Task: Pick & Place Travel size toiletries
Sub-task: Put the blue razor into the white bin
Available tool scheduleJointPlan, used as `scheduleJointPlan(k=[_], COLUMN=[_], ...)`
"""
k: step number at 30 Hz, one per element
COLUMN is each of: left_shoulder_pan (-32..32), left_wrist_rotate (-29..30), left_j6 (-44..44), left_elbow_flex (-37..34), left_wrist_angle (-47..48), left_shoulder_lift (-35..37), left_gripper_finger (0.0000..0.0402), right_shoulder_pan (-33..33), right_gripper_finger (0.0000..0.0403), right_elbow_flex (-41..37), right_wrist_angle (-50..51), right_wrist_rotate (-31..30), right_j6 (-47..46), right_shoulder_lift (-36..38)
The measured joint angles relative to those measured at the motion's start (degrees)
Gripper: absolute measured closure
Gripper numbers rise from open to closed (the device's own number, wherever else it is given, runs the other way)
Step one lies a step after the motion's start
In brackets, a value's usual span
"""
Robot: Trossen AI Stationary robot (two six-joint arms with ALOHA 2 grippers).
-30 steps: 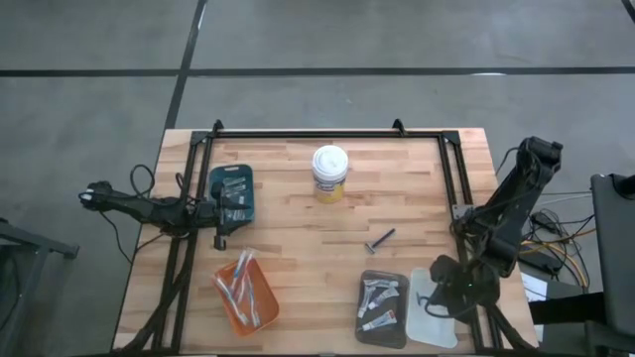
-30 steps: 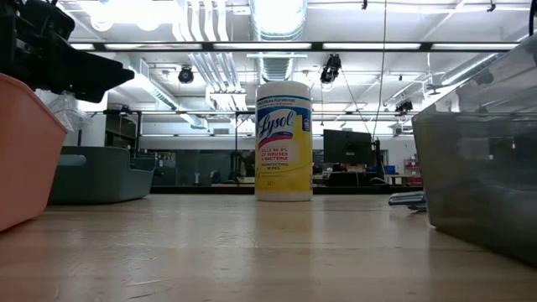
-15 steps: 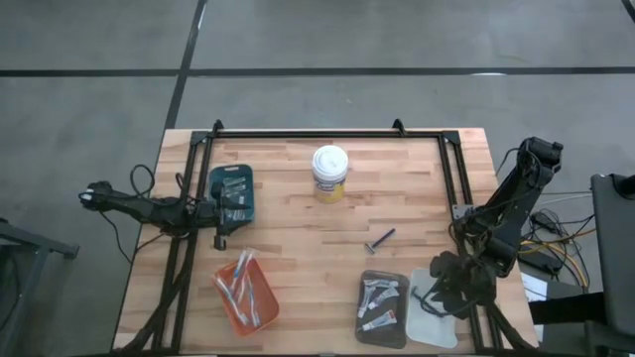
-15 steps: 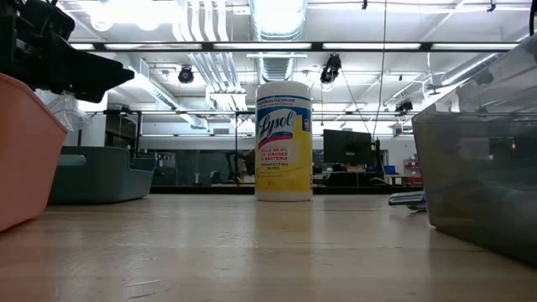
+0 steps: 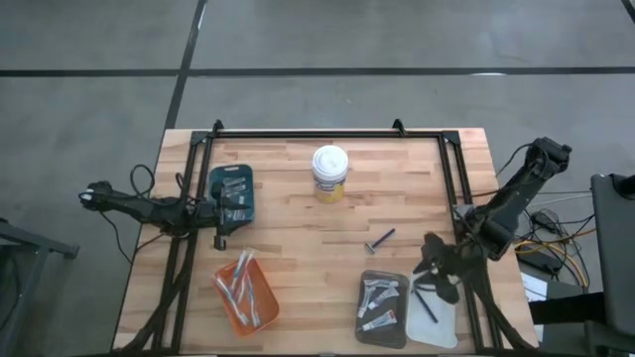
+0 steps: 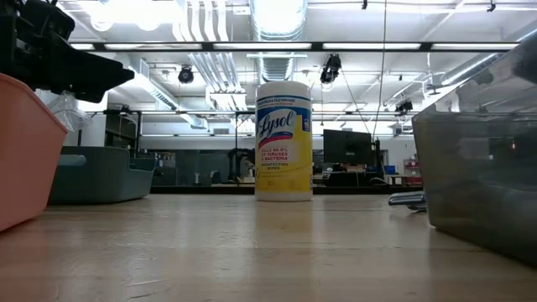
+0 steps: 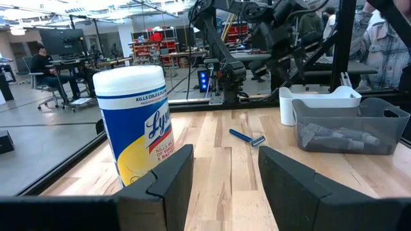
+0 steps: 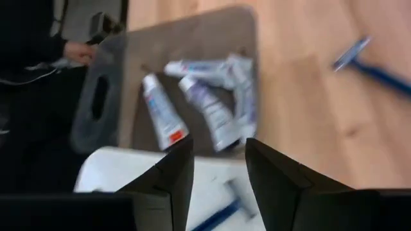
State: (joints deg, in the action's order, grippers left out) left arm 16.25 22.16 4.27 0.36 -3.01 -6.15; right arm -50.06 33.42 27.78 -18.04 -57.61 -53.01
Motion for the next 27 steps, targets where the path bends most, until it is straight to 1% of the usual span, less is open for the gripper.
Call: scheduleJointPlan(k=[6,11,17,24,27], left_shoulder_pan=[0.00,0.02,0.02,0.02,0.02], left_wrist_rotate=[0.01,-0.01,0.00,-0.01,0.00], left_j6=[-0.02,0.00,0.00,-0.02,-0.01], left_elbow_flex=[0.00,0.00,0.00,0.00,0.00], left_wrist_angle=[0.00,0.00,0.00,0.00,0.00], left_shoulder_lift=[0.00,0.00,0.00,0.02,0.02], left_gripper_finger=[0.0220,0.0220,0.0220,0.0220,0.0219], right_shoulder_pan=[8.72,15.53,22.81,28.00,29.52], right_gripper_finger=[0.0269,0.0258,0.0248,0.0249,0.0254], right_elbow_flex=[-0.01,0.32,1.04,1.04,1.00], right_wrist_angle=[0.14,0.32,0.18,0.32,0.27], right_wrist_rotate=[0.32,1.96,2.03,2.09,2.21], right_j6=[8.86,15.98,25.24,40.31,44.44], right_shoulder_lift=[0.01,-0.59,-2.69,-6.45,-8.22])
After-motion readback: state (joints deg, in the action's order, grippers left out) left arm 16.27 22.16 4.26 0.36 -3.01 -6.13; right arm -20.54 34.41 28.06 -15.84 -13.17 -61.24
